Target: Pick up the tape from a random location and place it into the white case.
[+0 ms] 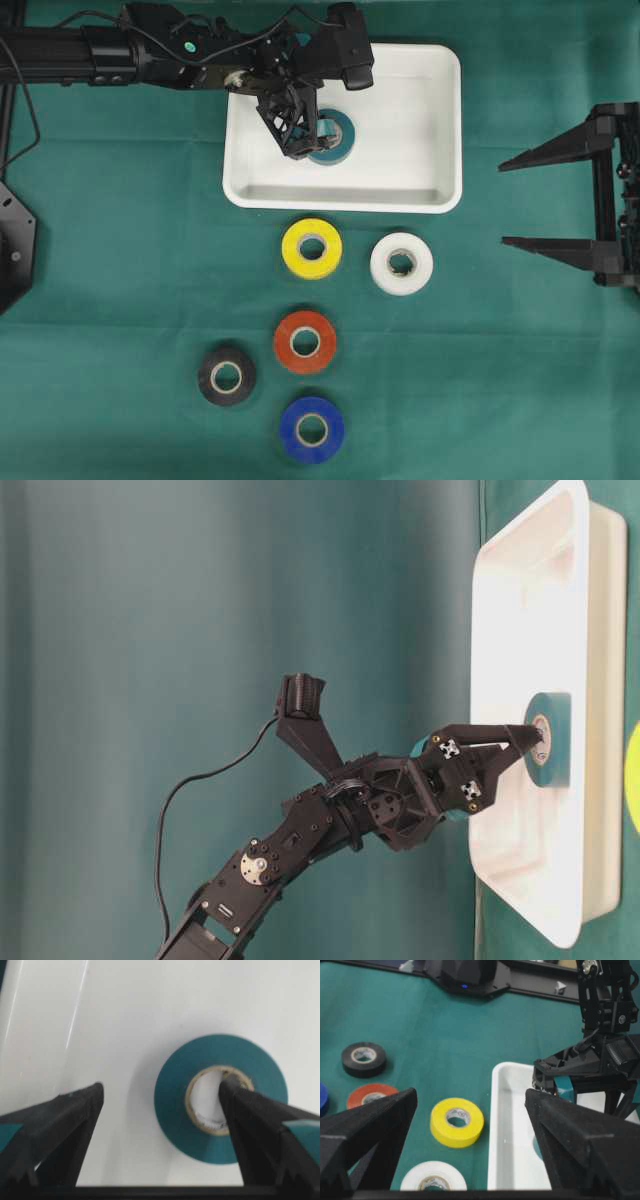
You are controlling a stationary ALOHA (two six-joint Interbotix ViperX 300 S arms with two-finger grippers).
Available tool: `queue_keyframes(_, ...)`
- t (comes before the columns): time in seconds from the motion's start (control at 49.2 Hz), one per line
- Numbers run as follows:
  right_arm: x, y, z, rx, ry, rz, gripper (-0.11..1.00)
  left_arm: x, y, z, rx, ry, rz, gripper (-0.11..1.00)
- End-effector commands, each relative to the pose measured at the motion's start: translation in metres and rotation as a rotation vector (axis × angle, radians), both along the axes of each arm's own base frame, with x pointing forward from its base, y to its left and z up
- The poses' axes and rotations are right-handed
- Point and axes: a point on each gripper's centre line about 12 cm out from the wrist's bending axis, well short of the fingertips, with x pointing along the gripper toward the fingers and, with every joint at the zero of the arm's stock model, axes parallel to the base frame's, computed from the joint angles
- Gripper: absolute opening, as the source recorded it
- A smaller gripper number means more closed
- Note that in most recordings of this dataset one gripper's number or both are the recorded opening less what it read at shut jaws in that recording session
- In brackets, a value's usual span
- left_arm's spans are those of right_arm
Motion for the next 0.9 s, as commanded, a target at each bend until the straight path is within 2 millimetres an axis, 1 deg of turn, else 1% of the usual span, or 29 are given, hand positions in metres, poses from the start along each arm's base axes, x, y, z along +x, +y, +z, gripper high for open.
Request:
queue_keyframes(0.0, 0.003, 0.000, 0.010, 0.000, -0.026, 0.000, 0.91, 0.002, 0.002, 0.017, 0.013, -0.039, 0.006, 0.96)
queue_keyframes(0.081, 0.003, 0.000, 0.010, 0.000, -0.026, -0.002, 0.91, 0.002, 0.001, 0.025, 0.019, -0.050, 0.004, 0.96)
queue_keyframes(0.163, 0.003, 0.000, 0.010, 0.000, -0.028, 0.000, 0.91, 0.000, 0.000, 0.039, 0.028, -0.070, 0.002, 0.96)
queue_keyframes(0.448, 0.003, 0.000, 0.012, 0.000, -0.032, 0.000, 0.91, -0.010, -0.010, 0.107, 0.055, -0.137, -0.010, 0.96)
queue_keyframes(0.61, 0.004, 0.000, 0.013, 0.000, -0.031, 0.000, 0.91, -0.016, -0.016, 0.138, 0.056, -0.138, -0.019, 0.96)
queue_keyframes(0.732, 0.004, 0.000, 0.014, 0.000, -0.021, -0.002, 0.91, -0.019, -0.019, 0.152, 0.061, -0.141, -0.025, 0.96)
queue_keyframes(0.875, 0.004, 0.000, 0.015, -0.002, -0.021, 0.000, 0.91, -0.021, -0.020, 0.153, 0.066, -0.145, -0.026, 0.96)
